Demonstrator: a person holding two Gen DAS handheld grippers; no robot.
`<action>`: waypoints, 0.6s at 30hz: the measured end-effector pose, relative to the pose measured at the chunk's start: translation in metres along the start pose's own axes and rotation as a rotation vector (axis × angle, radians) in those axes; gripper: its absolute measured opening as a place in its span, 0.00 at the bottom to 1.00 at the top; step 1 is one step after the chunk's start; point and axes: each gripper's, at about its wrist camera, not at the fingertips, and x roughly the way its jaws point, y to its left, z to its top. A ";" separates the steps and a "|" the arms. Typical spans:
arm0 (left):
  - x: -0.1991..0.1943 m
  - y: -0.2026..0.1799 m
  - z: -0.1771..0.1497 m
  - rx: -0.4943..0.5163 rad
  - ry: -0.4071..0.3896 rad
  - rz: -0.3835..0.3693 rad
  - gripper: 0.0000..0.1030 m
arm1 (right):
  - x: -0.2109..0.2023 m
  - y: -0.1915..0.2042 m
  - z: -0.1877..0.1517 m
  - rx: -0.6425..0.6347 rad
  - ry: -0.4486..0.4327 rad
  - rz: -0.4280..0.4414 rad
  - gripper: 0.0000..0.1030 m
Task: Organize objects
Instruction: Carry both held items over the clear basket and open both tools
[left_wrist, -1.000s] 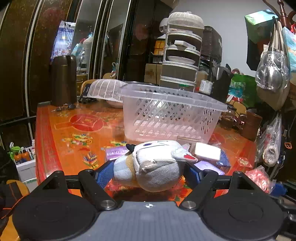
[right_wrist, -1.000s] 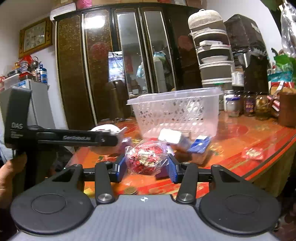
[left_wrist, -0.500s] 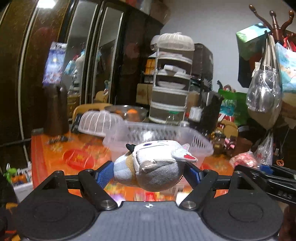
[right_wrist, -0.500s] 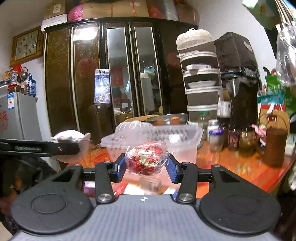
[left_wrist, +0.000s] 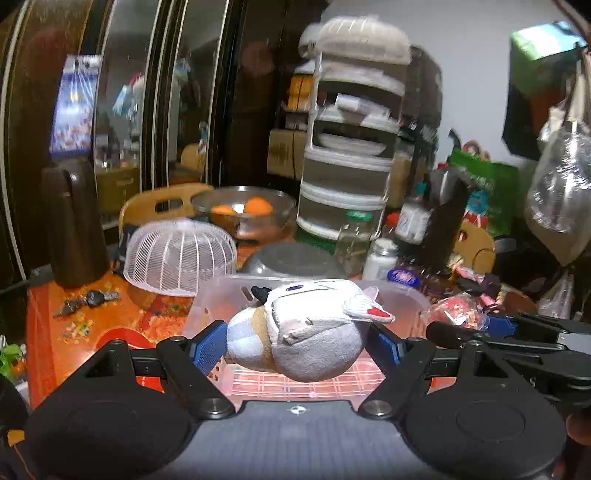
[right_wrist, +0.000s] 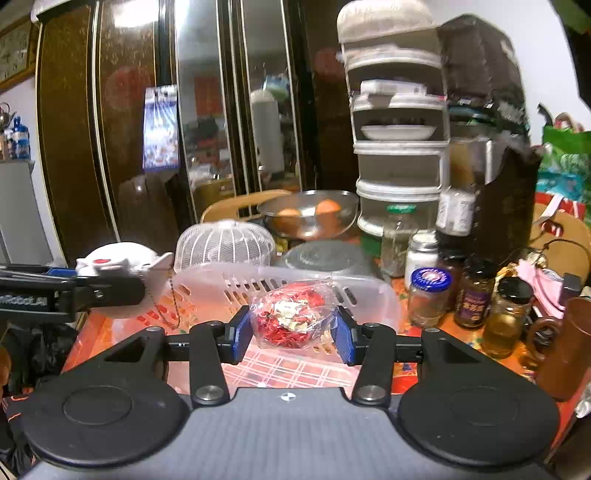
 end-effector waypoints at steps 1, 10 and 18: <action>0.009 0.000 0.002 -0.001 0.016 0.007 0.80 | 0.007 0.000 0.001 -0.003 0.017 -0.004 0.48; 0.075 0.008 -0.001 -0.039 0.136 0.041 0.80 | 0.060 -0.007 0.003 -0.020 0.158 -0.004 0.48; 0.087 0.007 -0.003 -0.035 0.166 0.050 0.80 | 0.075 -0.004 0.002 -0.032 0.198 -0.008 0.48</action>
